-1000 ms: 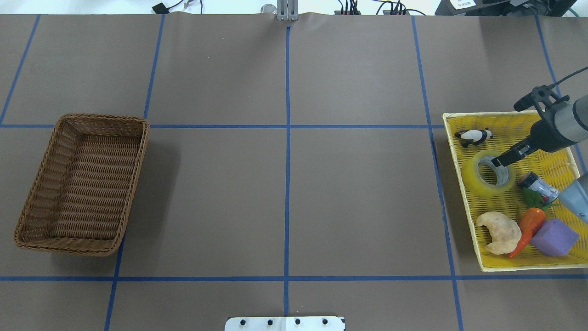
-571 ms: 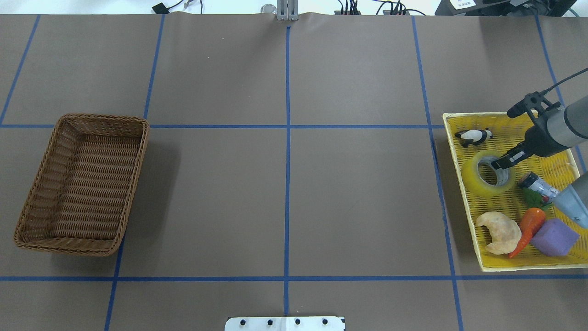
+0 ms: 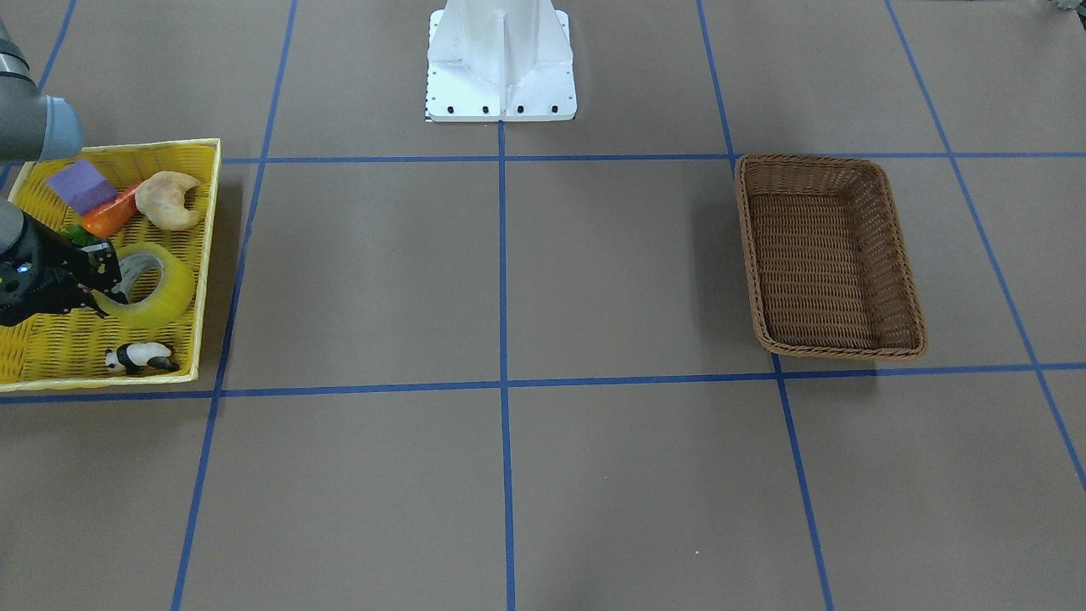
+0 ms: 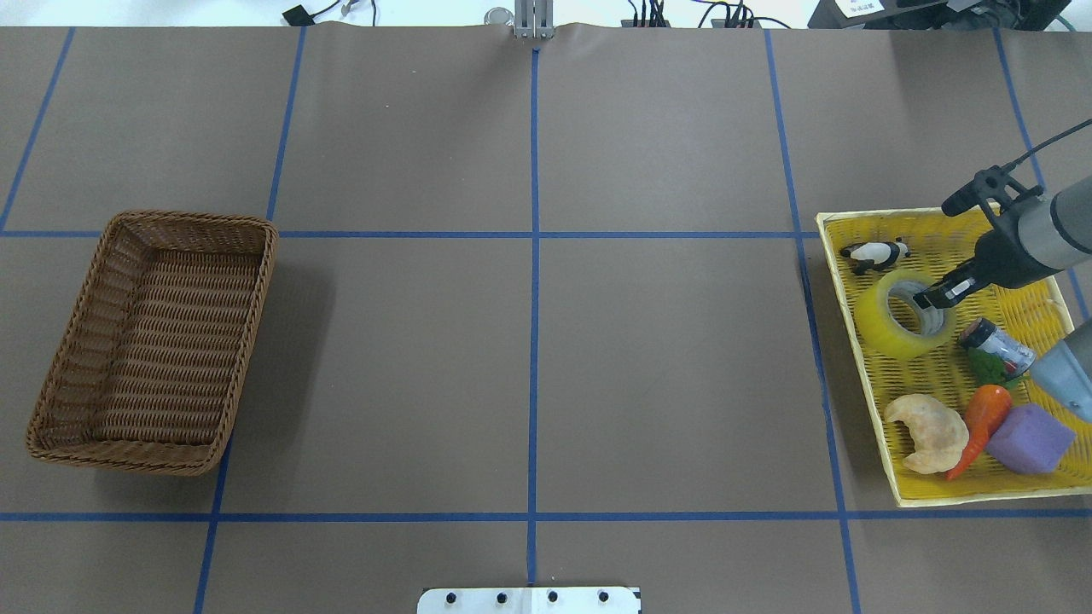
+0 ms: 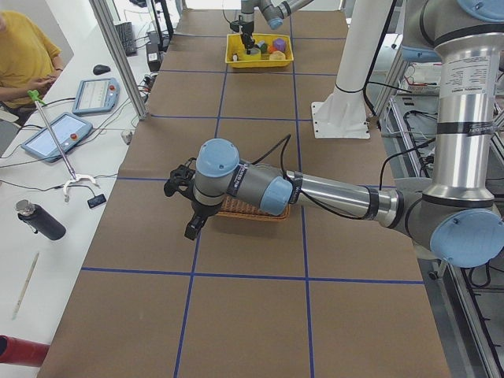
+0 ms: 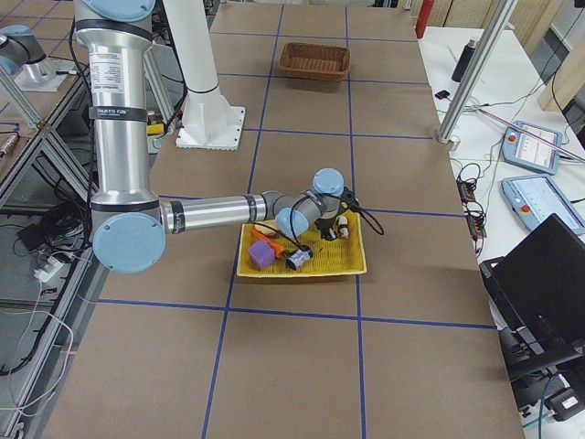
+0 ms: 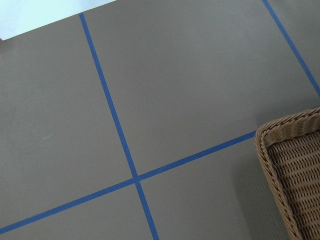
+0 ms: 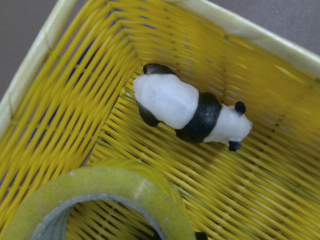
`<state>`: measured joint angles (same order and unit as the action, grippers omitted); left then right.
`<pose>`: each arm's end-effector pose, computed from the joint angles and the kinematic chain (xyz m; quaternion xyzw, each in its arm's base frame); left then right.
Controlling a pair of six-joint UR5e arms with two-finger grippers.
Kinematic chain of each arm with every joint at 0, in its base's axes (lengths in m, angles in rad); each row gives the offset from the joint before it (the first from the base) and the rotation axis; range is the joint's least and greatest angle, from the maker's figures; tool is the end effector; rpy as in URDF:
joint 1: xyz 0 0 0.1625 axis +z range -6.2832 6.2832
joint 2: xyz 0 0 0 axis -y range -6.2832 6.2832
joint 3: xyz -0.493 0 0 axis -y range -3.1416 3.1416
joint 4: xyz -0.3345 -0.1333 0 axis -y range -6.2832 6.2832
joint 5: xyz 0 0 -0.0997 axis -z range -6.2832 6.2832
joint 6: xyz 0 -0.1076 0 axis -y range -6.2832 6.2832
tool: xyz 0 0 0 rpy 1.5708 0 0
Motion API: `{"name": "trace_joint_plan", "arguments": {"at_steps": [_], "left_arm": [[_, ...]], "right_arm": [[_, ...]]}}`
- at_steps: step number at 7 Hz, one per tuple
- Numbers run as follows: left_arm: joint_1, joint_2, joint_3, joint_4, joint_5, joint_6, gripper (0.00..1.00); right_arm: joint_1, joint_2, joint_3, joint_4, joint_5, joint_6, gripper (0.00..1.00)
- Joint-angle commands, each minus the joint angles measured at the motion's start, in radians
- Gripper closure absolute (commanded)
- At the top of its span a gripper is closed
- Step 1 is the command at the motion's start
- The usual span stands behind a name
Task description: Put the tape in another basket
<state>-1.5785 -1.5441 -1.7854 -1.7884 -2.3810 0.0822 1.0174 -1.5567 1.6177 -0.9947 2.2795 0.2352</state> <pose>-0.0587 -0.4359 0.6217 0.2022 0.3773 0.1128 0.8967 -0.1930 -0.4327 0.6414 0.1446 -0.4171 -0.2484 0.8622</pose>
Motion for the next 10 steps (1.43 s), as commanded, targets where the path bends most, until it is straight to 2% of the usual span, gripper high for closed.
{"name": "trace_joint_plan", "arguments": {"at_steps": [1, 2, 4, 6, 8, 9, 10], "left_arm": [[0.0, 0.001, 0.0, 0.0, -0.001, 0.002, 0.02], [0.0, 0.001, -0.002, -0.002, -0.001, 0.004, 0.02], [0.0, -0.001, -0.002, -0.002, -0.001, 0.004, 0.02], [0.0, -0.001, -0.014, -0.025, -0.001, 0.001, 0.02], [0.002, -0.01, -0.005, -0.101, -0.003, -0.001, 0.02], [0.012, -0.03, -0.006, -0.105, -0.003, -0.001, 0.02], [0.035, -0.065, 0.007, -0.103, -0.017, -0.08, 0.02]], "right_arm": [[0.093, 0.006, 0.063, -0.005, 0.044, -0.005, 1.0], [0.145, 0.026, 0.073, -0.007, 0.081, -0.005, 1.0], [0.205, 0.122, 0.068, -0.008, 0.087, 0.019, 1.0], [0.21, 0.289, 0.053, -0.048, 0.083, 0.177, 1.0], [0.155, 0.423, 0.045, -0.122, 0.062, 0.292, 1.0], [0.1, 0.479, 0.047, -0.121, -0.008, 0.382, 1.0], [0.034, 0.528, 0.045, -0.12, -0.112, 0.463, 1.0]]}}
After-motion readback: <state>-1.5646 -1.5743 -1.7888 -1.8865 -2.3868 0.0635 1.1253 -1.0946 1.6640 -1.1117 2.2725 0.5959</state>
